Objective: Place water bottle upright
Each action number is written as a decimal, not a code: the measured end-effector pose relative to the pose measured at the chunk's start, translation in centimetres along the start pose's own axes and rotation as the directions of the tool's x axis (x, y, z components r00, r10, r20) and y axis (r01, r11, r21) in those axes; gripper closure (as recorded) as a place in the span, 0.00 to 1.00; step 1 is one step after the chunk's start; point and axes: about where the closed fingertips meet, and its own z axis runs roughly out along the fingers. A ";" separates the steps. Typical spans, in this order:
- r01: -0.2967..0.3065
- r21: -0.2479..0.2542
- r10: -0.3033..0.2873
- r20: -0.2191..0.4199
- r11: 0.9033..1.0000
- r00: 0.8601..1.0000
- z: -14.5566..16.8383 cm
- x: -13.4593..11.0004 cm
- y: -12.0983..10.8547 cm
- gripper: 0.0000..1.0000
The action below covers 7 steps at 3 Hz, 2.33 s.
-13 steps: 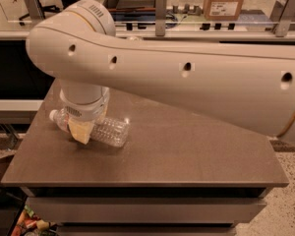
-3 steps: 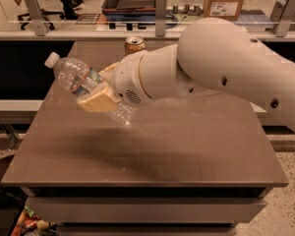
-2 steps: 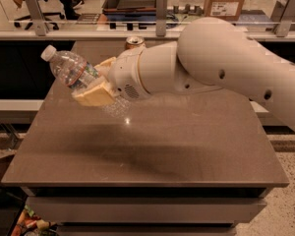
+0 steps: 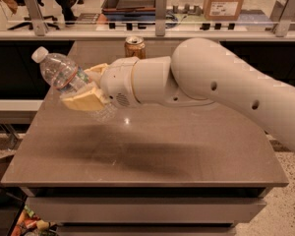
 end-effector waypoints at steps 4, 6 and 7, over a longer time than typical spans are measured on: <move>-0.109 0.024 0.098 0.270 0.994 0.958 1.7 1.5 0.3 1.00; -0.176 0.082 0.146 0.283 0.981 0.948 2.3 3.6 -0.4 1.00; -0.199 0.100 0.164 0.285 0.975 0.944 2.6 4.5 -0.8 1.00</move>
Offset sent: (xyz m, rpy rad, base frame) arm 0.0021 0.0064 -0.0163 0.3163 0.0089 -0.0231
